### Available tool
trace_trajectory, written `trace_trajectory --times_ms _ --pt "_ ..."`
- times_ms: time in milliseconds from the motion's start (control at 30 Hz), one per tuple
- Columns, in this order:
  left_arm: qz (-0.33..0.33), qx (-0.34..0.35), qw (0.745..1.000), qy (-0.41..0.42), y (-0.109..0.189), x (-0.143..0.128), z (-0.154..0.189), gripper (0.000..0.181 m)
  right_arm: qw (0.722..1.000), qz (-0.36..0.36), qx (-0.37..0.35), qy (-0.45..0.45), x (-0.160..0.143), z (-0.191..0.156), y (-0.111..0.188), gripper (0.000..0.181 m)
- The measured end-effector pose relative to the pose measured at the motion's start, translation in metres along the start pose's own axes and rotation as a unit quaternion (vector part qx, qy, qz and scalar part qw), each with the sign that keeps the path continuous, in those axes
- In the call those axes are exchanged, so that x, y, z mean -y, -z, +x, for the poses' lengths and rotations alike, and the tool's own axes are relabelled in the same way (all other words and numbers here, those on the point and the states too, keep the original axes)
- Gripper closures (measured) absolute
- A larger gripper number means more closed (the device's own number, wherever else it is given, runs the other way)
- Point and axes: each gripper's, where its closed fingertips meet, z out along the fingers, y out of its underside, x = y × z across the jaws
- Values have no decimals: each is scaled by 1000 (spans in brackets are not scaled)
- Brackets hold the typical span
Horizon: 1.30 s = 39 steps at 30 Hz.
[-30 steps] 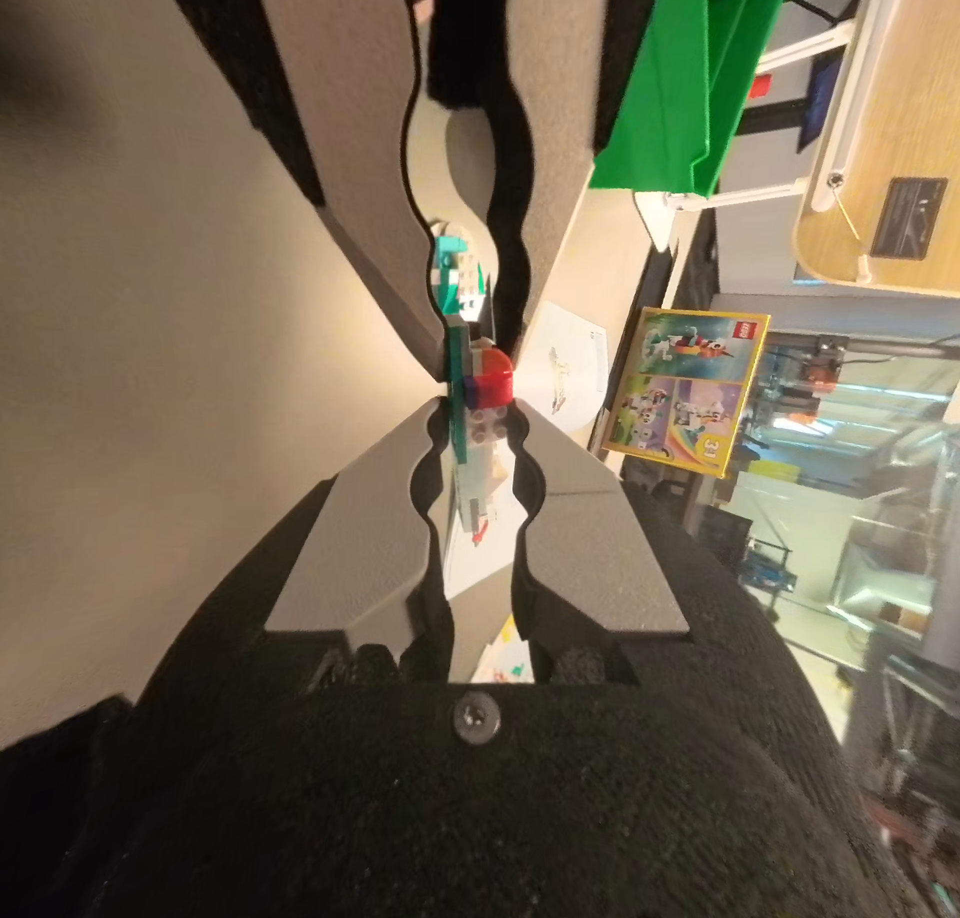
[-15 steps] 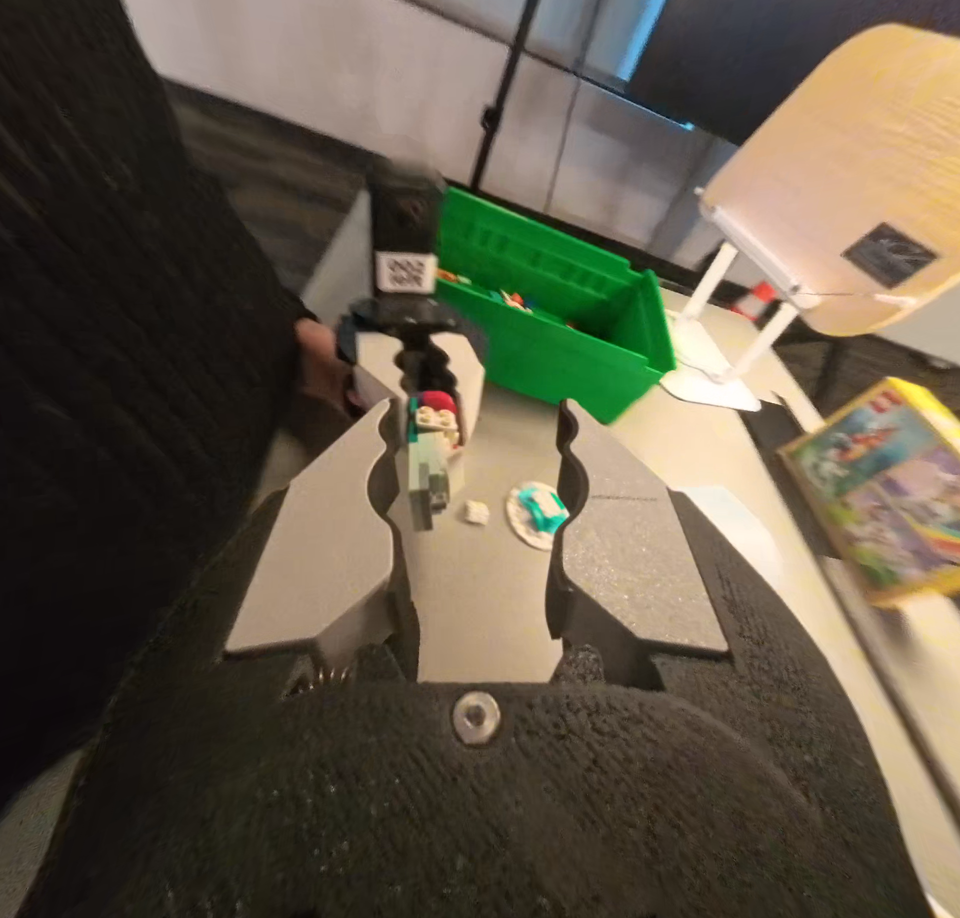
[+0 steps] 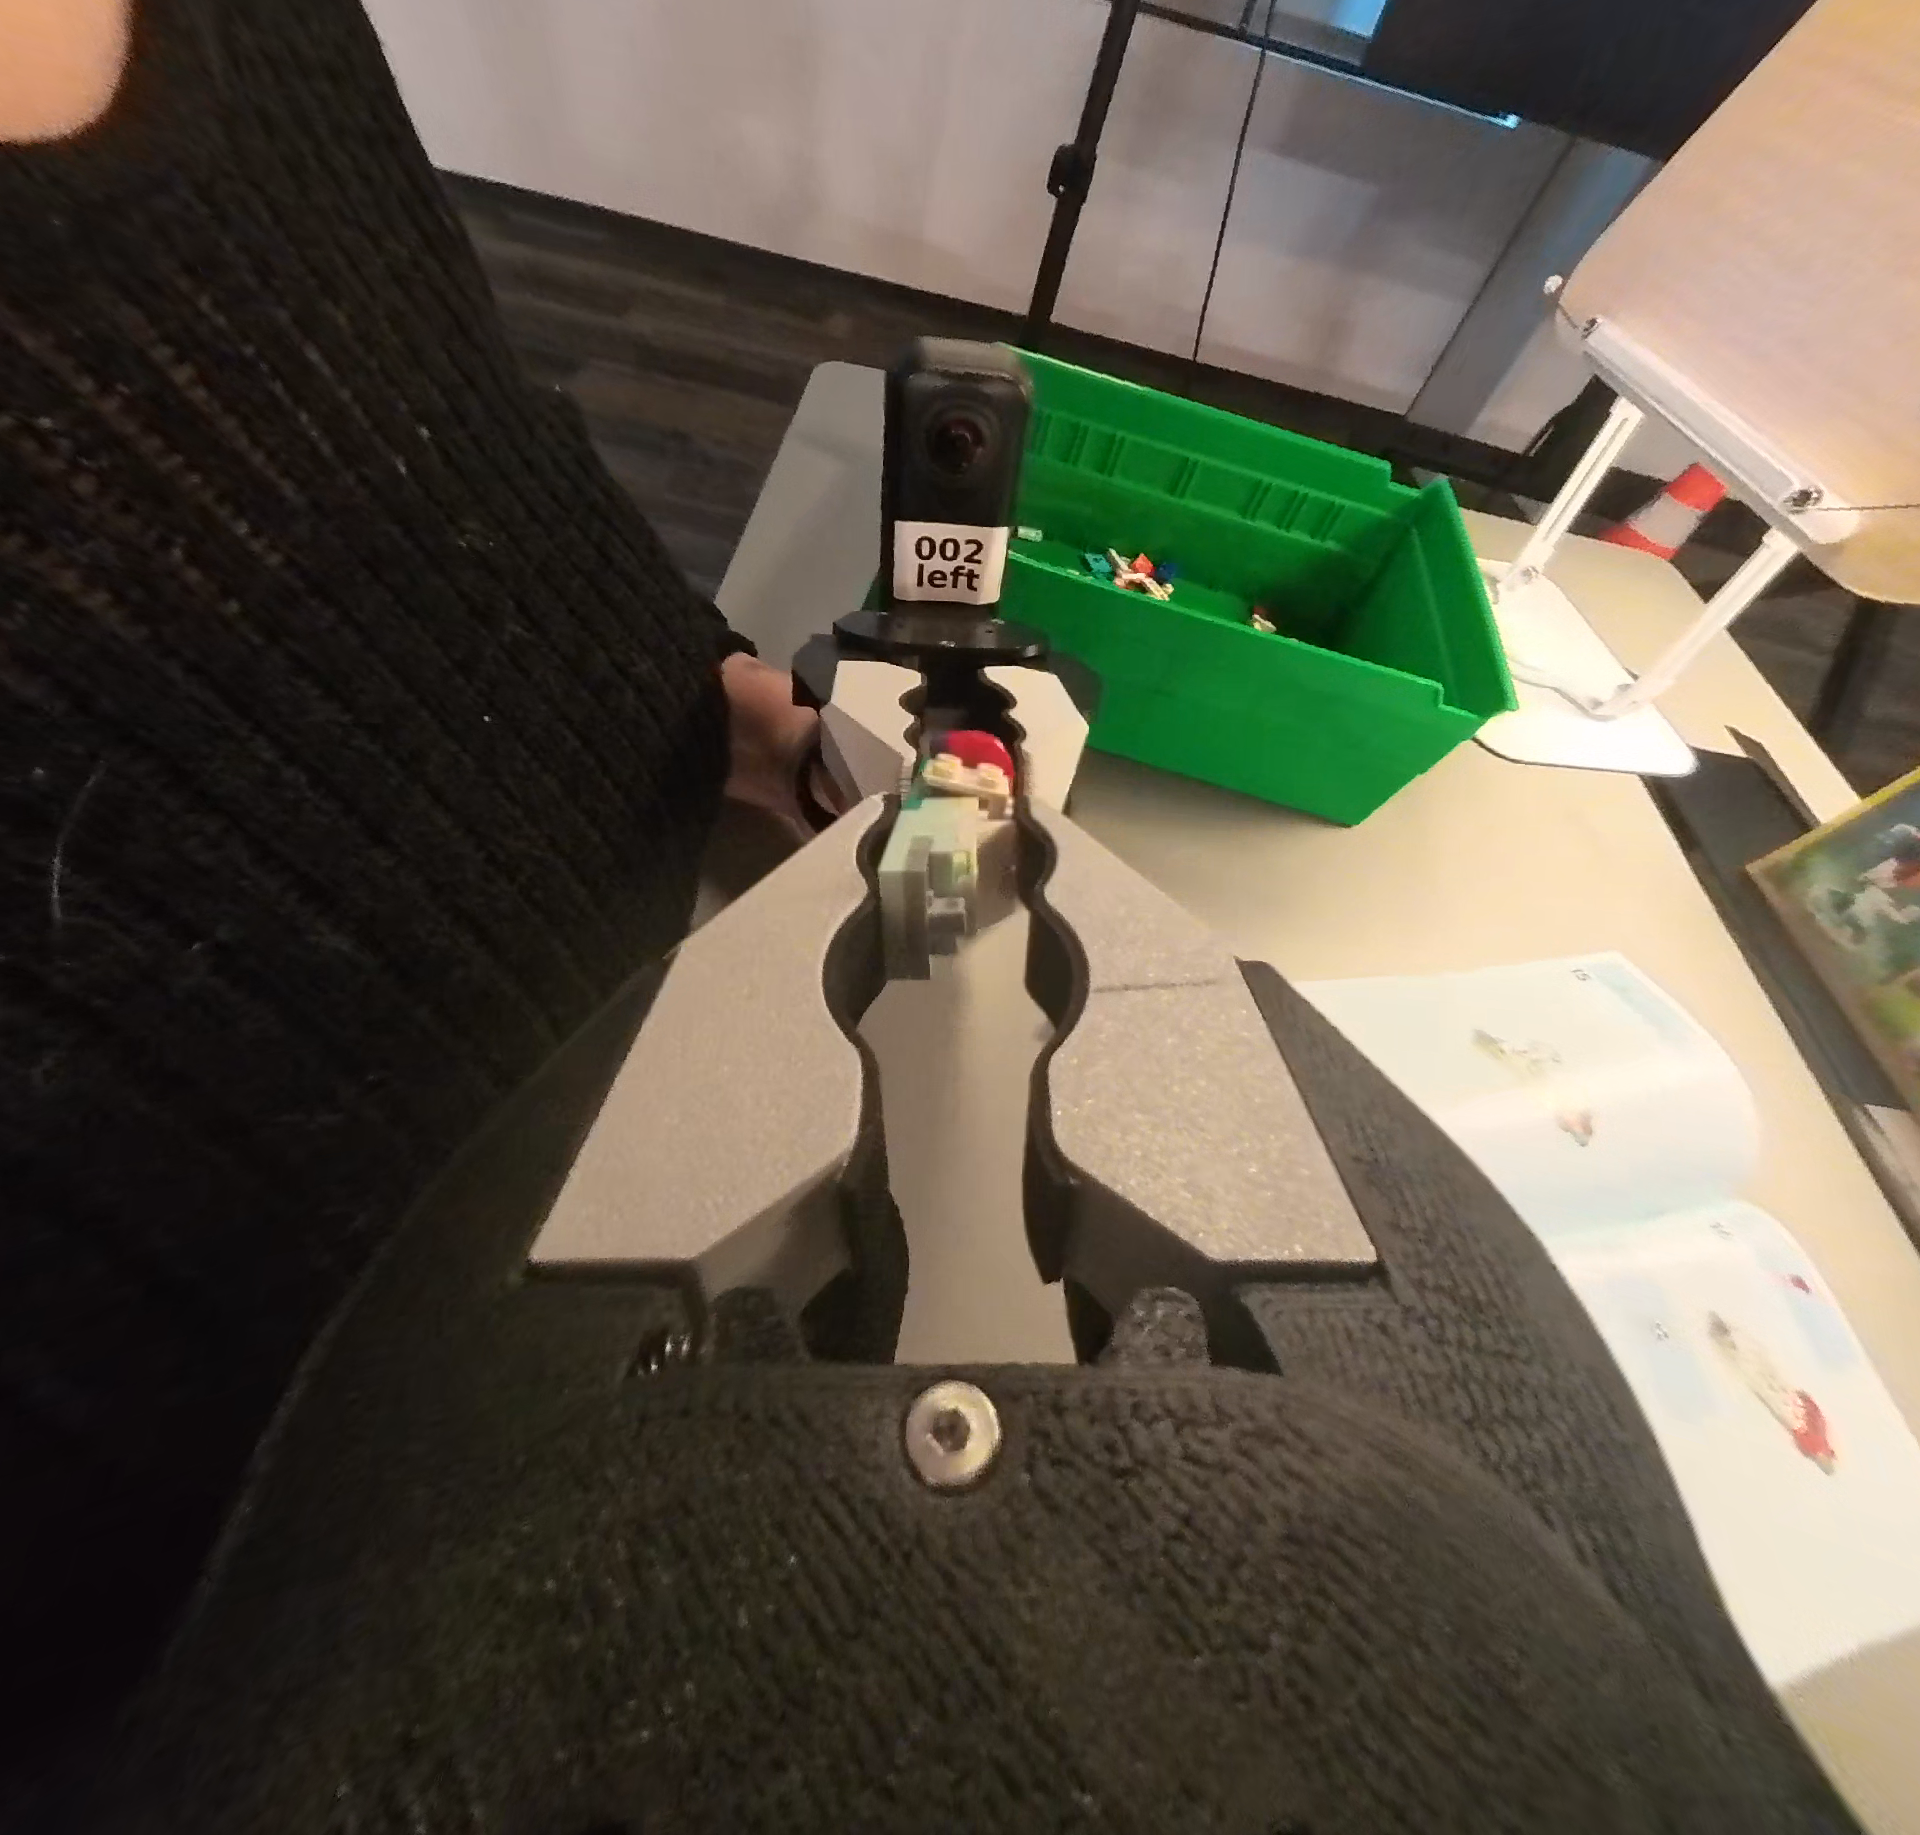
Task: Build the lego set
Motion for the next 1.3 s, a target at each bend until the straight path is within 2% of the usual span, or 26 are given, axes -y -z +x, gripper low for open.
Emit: trace_trajectory --times_ms 167,567,733,867,933,1300 --pt "-5 3 1000 0 0 -2 -1 164 1000 -2 -3 1 -3 1 0 163" --pt "-17 -4 1000 -23 -1 -6 4 164 997 -10 -4 75 -6 -5 2 163" --pt "4 -11 1000 -4 0 2 3 164 999 26 -9 37 3 -4 0 162" --pt "33 -30 999 11 1 11 9 164 997 76 4 12 17 -8 3 151" --pt "40 -35 998 12 2 14 11 164 996 88 10 1 20 -9 4 152" --pt "51 -39 998 18 3 18 12 164 997 77 6 -1 21 -12 4 162"
